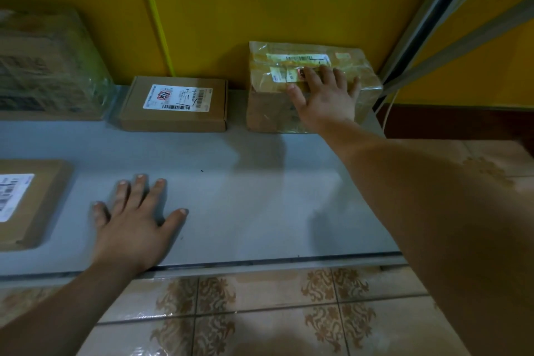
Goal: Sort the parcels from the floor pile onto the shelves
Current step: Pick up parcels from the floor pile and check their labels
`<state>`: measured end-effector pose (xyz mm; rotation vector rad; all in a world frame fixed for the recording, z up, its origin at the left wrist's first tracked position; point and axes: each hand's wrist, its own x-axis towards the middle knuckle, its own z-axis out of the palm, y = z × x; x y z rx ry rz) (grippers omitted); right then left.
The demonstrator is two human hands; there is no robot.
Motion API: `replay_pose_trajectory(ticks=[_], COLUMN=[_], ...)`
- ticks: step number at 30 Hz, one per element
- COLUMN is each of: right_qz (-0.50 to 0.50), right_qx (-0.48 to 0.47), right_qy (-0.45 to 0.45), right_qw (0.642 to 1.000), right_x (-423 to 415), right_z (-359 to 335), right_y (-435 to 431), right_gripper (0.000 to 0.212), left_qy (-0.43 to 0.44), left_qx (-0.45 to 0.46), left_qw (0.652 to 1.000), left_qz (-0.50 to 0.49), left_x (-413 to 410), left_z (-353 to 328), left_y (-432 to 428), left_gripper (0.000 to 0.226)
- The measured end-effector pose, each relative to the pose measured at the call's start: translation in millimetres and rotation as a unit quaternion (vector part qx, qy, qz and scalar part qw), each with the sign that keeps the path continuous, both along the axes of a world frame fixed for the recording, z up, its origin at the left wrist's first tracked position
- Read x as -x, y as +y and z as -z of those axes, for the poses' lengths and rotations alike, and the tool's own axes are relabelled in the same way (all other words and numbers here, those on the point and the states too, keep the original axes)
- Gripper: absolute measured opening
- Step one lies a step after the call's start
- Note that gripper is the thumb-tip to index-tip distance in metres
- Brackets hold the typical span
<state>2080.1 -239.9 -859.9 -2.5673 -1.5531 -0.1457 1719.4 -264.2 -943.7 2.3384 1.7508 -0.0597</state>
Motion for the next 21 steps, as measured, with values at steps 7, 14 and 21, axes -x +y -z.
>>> replay_pose_trajectory(ticks=[7, 14, 21], right_qz=[-0.017, -0.073, -0.136], right_qx=[0.016, 0.176, 0.246], right_qy=[0.023, 0.060, 0.077], right_qw=[0.999, 0.980, 0.957], right_x=[17, 101, 205], right_z=[-32, -115, -263], right_y=[-25, -78, -120], right_gripper=[0.074, 0.067, 0.066], left_qy=[0.011, -0.033, -0.039], left_qx=[0.046, 0.147, 0.190], left_qw=[0.999, 0.985, 0.972], left_qz=[0.004, 0.080, 0.130], left_x=[0, 21, 85], left_z=[-9, -112, -310], left_y=[0, -10, -65], left_gripper=[0.073, 0.072, 0.069])
